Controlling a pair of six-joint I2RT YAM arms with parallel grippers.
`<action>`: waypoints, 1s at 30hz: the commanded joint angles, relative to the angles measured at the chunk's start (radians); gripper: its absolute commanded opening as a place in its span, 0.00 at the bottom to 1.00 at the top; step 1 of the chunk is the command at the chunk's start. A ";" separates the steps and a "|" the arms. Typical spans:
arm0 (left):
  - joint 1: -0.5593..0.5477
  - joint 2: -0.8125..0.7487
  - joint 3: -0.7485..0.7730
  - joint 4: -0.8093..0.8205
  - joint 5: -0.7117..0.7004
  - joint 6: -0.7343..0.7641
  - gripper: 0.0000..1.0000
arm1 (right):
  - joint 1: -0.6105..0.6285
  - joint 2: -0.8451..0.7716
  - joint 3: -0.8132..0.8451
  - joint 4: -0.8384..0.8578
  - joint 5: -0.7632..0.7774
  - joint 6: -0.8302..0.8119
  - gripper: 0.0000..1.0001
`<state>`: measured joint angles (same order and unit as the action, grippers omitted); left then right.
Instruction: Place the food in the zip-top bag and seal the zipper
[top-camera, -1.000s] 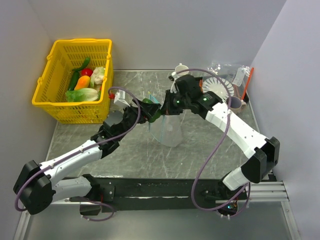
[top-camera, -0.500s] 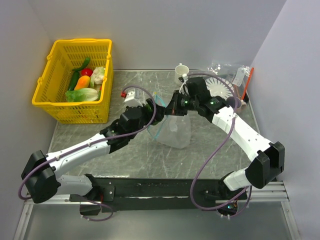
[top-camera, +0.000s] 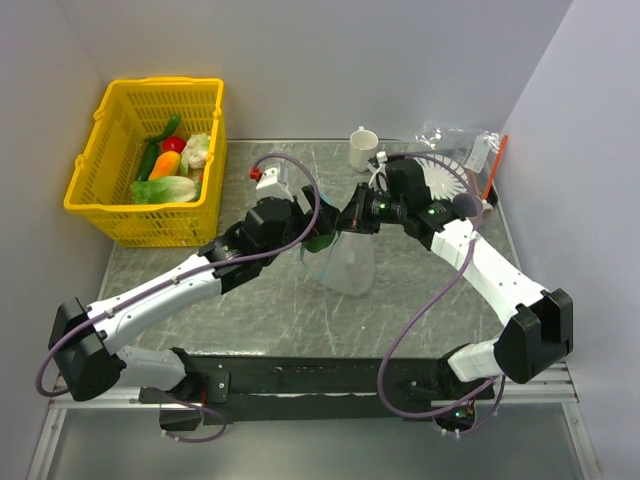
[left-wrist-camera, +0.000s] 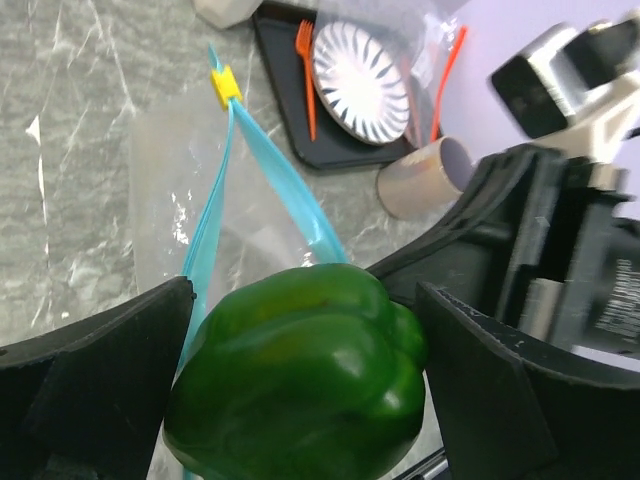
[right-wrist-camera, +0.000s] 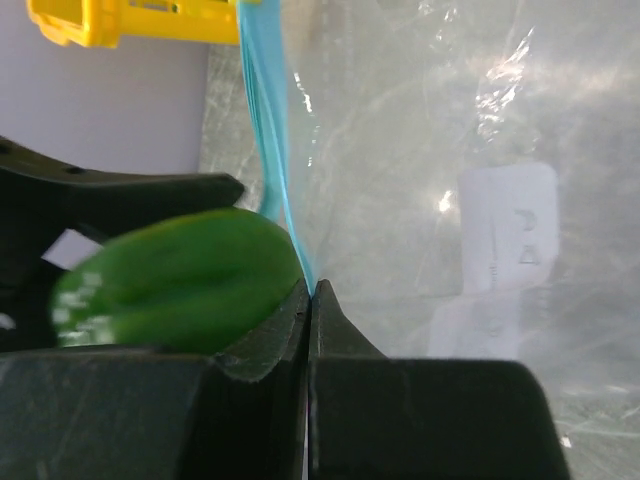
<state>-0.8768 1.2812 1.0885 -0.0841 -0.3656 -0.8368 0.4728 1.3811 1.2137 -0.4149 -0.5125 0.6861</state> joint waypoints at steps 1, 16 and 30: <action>-0.004 0.017 0.044 -0.039 0.010 -0.016 0.98 | -0.013 -0.047 -0.022 0.061 -0.026 0.012 0.00; 0.007 0.014 0.103 -0.158 -0.024 0.030 0.94 | -0.048 -0.056 -0.057 0.103 -0.072 0.035 0.00; 0.715 -0.079 0.395 -0.463 0.200 0.343 0.89 | -0.051 -0.083 -0.037 0.059 -0.047 -0.013 0.00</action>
<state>-0.3122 1.2247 1.4055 -0.4915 -0.2485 -0.6193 0.4282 1.3441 1.1568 -0.3622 -0.5636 0.6991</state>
